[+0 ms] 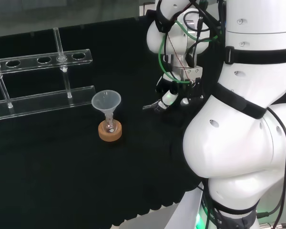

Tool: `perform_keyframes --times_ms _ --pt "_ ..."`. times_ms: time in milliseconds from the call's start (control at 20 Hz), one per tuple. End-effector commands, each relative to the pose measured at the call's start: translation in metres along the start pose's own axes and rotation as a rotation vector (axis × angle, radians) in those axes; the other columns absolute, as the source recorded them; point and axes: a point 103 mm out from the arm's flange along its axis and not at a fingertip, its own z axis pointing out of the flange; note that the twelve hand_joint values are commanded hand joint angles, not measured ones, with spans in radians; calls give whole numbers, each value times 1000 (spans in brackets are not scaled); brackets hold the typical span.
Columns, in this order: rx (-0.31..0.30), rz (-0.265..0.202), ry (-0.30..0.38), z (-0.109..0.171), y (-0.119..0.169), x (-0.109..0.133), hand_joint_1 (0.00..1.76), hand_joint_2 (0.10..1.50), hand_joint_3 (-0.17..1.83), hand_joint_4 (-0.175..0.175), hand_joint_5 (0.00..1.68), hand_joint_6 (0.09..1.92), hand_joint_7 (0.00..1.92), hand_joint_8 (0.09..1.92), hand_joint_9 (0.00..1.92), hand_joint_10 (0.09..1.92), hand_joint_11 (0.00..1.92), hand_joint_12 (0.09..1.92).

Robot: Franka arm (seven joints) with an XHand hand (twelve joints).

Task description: Pick up the weighing funnel.

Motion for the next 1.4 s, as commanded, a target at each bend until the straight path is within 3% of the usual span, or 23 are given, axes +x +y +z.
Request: perform_keyframes --times_ms 50,300,600,700,800,1250,1400 --pt "-15 -18 -24 6 5 -2 920 536 736 133 899 514 1009 410 682 428 93 1526" --pt "-25 -21 -30 10 2 -2 935 542 741 139 921 541 1056 430 705 430 111 1524" --pt "-43 -28 -28 13 1 -4 991 555 744 174 1003 610 1187 476 789 415 160 1509" --pt "-94 -3 0 13 1 -4 1049 746 492 175 1103 702 1228 482 838 401 165 1523" --pt "-123 10 9 15 2 -3 1090 804 381 175 1207 632 1298 481 904 377 140 1561" --pt "-164 16 30 17 4 -2 1131 686 558 175 1320 533 1439 419 1106 263 206 1558" --pt "-171 15 27 15 3 -2 1136 649 618 175 1335 530 1467 416 1261 285 324 1469"
